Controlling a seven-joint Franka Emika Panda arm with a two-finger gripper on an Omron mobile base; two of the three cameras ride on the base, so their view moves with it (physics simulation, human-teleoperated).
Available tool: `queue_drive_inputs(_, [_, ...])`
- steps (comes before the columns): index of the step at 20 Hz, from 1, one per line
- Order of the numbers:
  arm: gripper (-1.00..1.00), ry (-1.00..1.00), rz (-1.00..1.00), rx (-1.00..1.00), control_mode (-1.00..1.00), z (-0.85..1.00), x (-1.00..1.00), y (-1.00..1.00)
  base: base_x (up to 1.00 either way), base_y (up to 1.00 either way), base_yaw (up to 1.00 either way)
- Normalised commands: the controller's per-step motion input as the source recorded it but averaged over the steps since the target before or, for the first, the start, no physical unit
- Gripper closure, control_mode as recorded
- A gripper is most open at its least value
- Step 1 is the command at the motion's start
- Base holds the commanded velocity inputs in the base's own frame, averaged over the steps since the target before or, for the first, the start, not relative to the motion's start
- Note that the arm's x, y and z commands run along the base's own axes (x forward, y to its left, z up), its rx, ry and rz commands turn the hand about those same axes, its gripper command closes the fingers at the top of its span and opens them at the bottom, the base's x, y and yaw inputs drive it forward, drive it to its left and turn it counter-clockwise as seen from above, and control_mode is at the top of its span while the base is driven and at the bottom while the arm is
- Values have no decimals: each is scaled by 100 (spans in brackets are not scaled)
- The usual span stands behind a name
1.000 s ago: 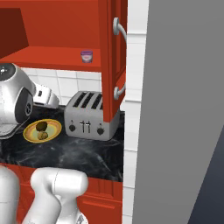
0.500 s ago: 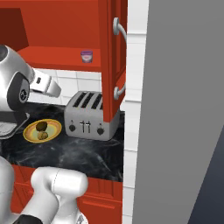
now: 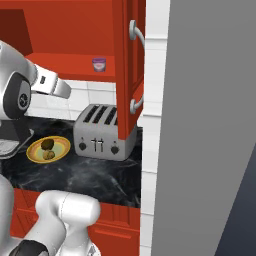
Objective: Pick the avocado and bread from the counter and place them on the plate. Then pick the jam from the cabinet and place it next to the plate. Lastly close the cabinet door.
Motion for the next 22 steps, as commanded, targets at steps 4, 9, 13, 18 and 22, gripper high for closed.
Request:
queue_drive_inputs(4, [-100, -14, -4, -6, -100, 13, 9, -3, 0, 0, 0])
queue_drive_inputs(9, [-100, -14, -3, -6, -100, 7, 9, -6, 0, 0, 0])
queue_drive_inputs(13, [-100, 0, -4, 0, -100, 37, 22, -16, 0, 0, 0])
queue_drive_inputs(18, [-100, 0, -4, 0, -100, 17, 37, -13, 0, 0, 0])
queue_drive_inputs(22, [-100, 0, -4, -1, -100, -1, 46, -5, 0, 0, 0])
